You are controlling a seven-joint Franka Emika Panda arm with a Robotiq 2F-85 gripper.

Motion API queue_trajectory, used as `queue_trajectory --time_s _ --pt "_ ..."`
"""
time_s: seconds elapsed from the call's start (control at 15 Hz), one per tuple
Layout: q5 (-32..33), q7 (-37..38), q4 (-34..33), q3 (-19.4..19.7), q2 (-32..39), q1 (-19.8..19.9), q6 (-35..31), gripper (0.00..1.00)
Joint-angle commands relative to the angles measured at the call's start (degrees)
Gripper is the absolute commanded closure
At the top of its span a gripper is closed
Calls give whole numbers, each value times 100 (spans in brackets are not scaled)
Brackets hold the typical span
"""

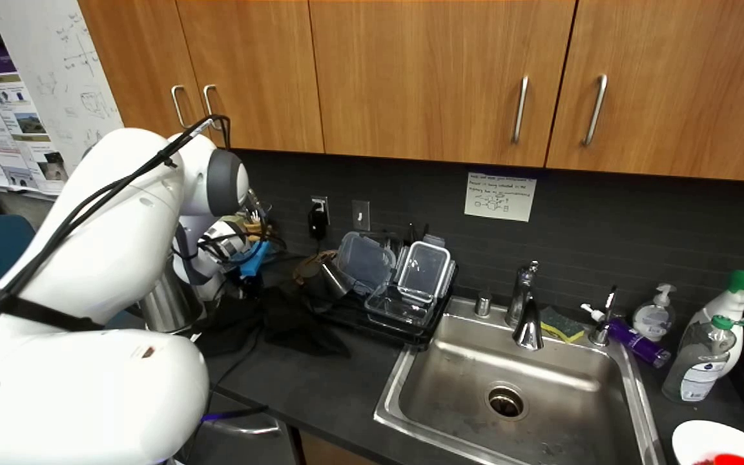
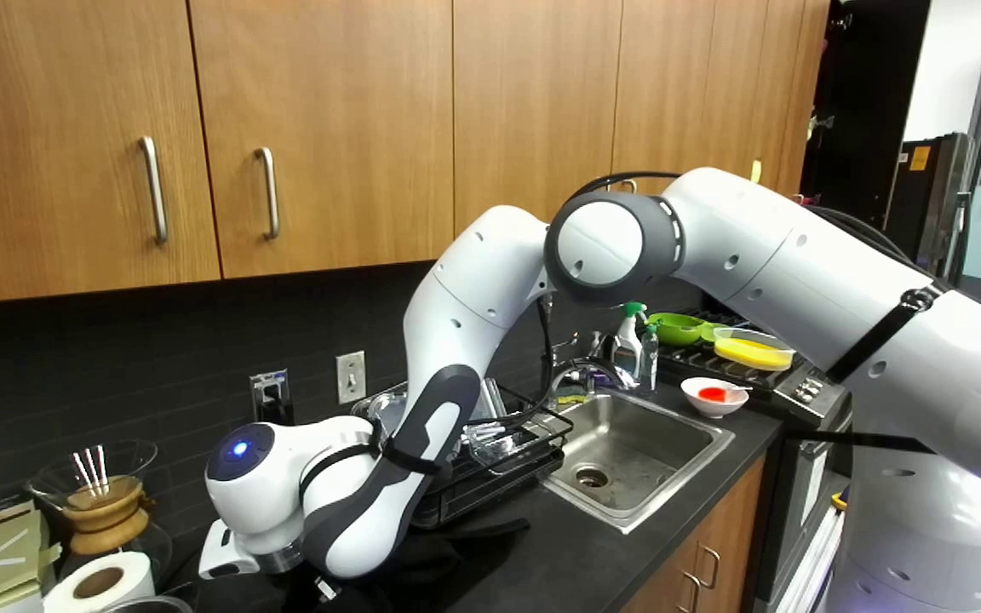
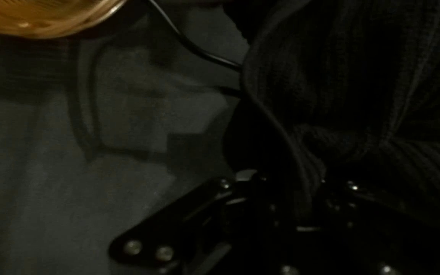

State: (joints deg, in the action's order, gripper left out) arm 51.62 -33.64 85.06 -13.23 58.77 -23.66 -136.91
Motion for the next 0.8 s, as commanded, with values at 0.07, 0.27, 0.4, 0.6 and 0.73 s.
queue_trajectory --time_s 0.07,0.27,0.4,0.6,0.73 --pt "-106 -390 -428 -38 217 -10 71 98" --pt "-128 -504 -611 -24 300 -33 110 98" --pt "-140 -591 -709 -22 346 -43 124 98" --pt "-162 -717 -861 -18 428 -61 123 98" --pt "-186 -781 -952 -18 484 -66 114 98"
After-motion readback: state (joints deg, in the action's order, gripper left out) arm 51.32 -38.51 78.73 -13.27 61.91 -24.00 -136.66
